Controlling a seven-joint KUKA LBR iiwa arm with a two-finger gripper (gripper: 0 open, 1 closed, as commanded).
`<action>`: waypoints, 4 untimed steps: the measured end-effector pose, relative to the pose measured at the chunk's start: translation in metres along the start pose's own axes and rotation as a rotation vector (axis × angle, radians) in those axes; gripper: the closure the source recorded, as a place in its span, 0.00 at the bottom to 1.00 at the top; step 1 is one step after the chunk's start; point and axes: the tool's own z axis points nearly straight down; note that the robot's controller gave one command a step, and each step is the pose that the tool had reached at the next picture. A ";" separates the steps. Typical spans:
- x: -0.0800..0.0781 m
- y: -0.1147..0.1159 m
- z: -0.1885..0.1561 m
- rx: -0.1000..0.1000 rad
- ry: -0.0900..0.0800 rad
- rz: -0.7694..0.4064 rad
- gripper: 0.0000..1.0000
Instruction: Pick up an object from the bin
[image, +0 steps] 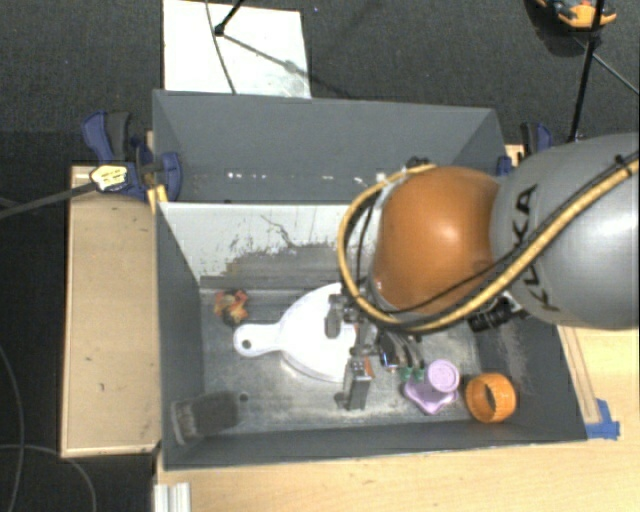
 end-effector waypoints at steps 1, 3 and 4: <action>-0.001 -0.001 -0.004 -0.001 -0.008 0.005 0.00; -0.072 -0.001 0.089 -0.004 -0.016 0.052 0.00; -0.074 -0.002 0.112 -0.001 -0.008 0.008 0.00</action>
Offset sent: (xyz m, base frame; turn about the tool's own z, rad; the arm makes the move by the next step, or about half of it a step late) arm 0.0536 -0.0095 -0.0824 0.0601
